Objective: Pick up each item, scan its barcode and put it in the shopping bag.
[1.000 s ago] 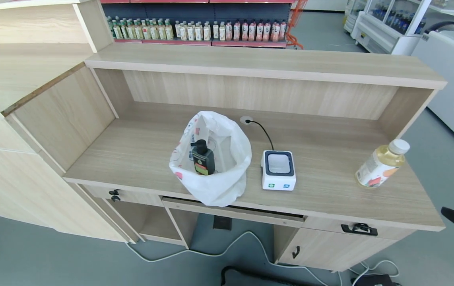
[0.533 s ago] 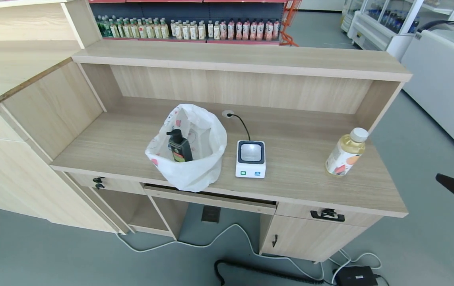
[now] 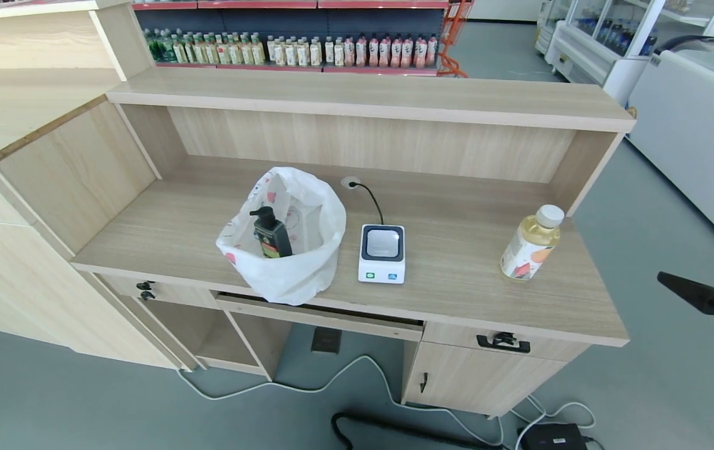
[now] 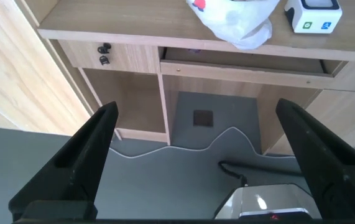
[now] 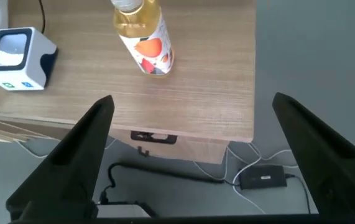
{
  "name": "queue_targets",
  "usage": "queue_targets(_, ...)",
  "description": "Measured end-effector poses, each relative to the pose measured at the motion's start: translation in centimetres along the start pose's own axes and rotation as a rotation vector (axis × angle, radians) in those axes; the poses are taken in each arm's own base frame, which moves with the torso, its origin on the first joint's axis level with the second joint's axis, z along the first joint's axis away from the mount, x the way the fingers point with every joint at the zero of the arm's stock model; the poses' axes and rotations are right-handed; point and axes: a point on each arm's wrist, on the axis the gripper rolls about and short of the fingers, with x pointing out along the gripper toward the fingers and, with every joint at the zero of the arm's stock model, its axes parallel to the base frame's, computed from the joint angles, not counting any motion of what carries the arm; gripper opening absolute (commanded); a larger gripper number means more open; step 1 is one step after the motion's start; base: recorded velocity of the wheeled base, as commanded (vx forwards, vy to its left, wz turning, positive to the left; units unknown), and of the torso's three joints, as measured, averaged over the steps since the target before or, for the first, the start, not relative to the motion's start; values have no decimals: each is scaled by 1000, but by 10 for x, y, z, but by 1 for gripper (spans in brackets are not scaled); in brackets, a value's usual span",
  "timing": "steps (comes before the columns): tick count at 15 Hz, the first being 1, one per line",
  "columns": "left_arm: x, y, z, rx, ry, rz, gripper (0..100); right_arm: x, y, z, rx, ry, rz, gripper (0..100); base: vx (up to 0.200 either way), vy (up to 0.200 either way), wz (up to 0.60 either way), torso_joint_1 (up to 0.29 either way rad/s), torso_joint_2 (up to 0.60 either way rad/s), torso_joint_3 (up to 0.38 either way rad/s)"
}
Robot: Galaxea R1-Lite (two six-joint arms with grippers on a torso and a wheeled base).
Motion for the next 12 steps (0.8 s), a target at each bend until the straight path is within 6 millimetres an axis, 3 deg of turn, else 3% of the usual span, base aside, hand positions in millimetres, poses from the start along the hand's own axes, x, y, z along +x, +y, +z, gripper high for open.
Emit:
queue_targets(3,0,0,0,0,0,0,100,5,-3,-4,9,21,-2,100,200,0,0,18,12,4)
queue_targets(12,0,0,0,-2,0,1,100,4,0,-18,27,70,13,100,0,0,0,0,0,0)
